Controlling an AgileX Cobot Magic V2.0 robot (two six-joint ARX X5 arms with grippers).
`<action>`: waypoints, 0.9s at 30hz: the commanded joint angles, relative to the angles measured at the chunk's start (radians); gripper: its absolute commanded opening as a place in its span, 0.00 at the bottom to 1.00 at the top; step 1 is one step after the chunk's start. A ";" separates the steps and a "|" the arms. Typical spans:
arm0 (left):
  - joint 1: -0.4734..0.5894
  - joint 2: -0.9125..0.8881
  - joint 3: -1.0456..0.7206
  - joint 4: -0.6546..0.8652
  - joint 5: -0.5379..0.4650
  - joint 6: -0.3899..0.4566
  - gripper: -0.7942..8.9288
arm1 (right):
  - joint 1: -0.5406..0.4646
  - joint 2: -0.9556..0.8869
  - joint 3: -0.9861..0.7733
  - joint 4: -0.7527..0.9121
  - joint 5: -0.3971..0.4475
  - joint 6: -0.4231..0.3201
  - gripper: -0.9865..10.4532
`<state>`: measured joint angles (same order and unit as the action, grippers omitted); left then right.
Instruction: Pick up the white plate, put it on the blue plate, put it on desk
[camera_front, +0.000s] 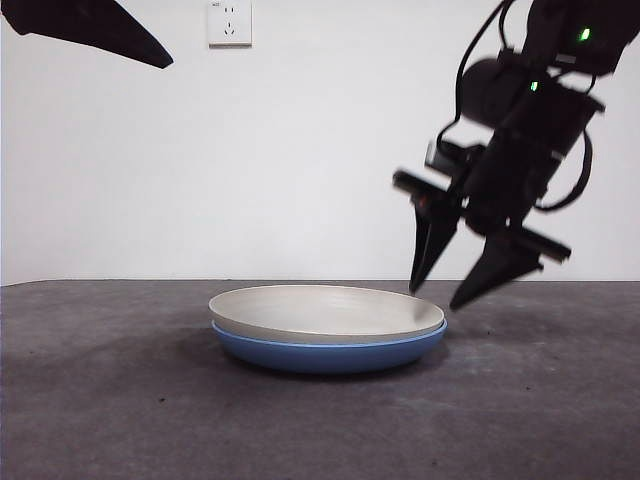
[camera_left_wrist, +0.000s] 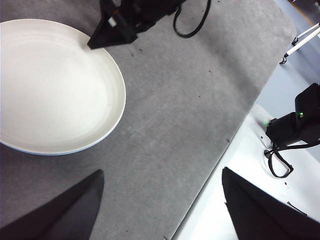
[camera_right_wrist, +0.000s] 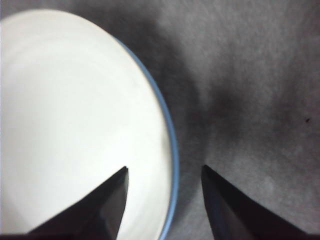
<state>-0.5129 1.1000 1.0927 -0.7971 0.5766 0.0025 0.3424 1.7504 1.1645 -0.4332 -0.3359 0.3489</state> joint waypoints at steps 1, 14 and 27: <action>-0.005 0.005 0.008 0.005 0.006 0.012 0.47 | 0.007 -0.063 0.021 -0.001 0.004 -0.004 0.29; -0.005 0.005 0.008 0.005 0.006 0.012 0.47 | 0.027 -0.457 0.021 -0.229 -0.004 -0.152 0.29; -0.005 0.005 0.008 0.004 0.006 0.011 0.47 | 0.137 -0.739 -0.010 -0.507 -0.003 -0.230 0.29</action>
<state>-0.5129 1.1000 1.0927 -0.7971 0.5766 0.0025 0.4698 1.0107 1.1572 -0.9409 -0.3389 0.1341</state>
